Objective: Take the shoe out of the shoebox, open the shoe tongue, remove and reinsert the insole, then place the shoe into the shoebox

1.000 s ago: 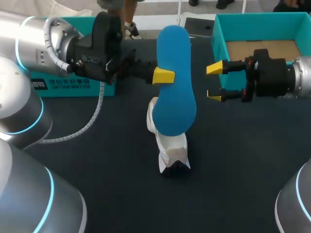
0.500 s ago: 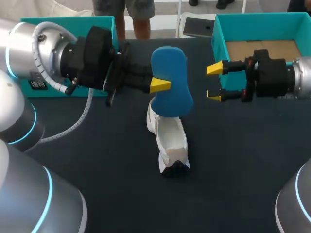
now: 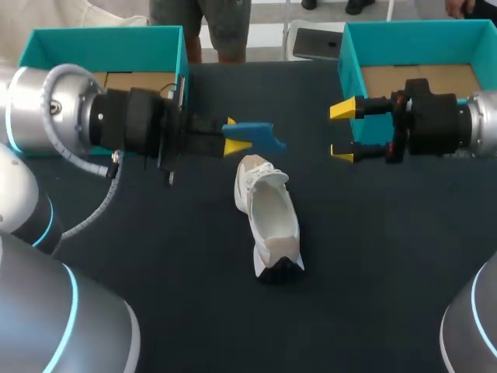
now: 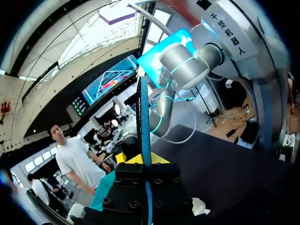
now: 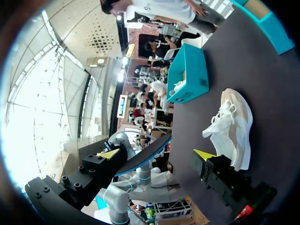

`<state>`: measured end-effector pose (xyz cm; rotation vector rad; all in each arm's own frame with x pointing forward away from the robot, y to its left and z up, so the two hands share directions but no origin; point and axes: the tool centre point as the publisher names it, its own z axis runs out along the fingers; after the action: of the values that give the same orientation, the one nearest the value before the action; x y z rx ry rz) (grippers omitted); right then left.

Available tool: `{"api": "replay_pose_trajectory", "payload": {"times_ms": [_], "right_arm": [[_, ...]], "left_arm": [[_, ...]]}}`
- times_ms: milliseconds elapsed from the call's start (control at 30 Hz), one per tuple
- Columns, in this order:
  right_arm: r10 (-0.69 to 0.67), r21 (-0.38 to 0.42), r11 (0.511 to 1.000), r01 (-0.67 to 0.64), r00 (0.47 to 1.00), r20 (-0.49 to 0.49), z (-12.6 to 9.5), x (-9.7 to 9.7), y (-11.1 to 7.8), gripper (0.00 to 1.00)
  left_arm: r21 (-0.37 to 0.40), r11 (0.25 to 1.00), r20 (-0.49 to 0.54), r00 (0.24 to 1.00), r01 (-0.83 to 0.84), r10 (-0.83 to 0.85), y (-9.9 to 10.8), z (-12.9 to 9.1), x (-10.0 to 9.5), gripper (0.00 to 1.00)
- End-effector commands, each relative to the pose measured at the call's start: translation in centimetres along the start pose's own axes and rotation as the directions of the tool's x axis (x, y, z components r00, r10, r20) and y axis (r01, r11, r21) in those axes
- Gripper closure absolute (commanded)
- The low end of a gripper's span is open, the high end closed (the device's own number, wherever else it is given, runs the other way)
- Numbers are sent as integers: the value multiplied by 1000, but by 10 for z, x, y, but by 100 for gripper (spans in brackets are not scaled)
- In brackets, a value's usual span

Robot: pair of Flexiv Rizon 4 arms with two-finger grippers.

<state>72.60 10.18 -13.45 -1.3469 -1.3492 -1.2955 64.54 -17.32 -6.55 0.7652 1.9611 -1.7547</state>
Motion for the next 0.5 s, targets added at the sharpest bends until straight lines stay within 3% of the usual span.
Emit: {"api": "replay_pose_trajectory", "payload": {"times_ms": [33,267,500], "right_arm": [[1,-1,1000,-1,1000,3,2,0,0,0],[1,-1,1000,-1,1000,3,2,0,0,0],[1,-1,1000,-1,1000,3,2,0,0,0]], "left_arm": [[-80,906,205,883,-415,422,8,2,18,100],[-103,835,175,816,-541,551,13,-3,31,100],[-99,679,137,666,-727,733,31,-9,30,100]]}}
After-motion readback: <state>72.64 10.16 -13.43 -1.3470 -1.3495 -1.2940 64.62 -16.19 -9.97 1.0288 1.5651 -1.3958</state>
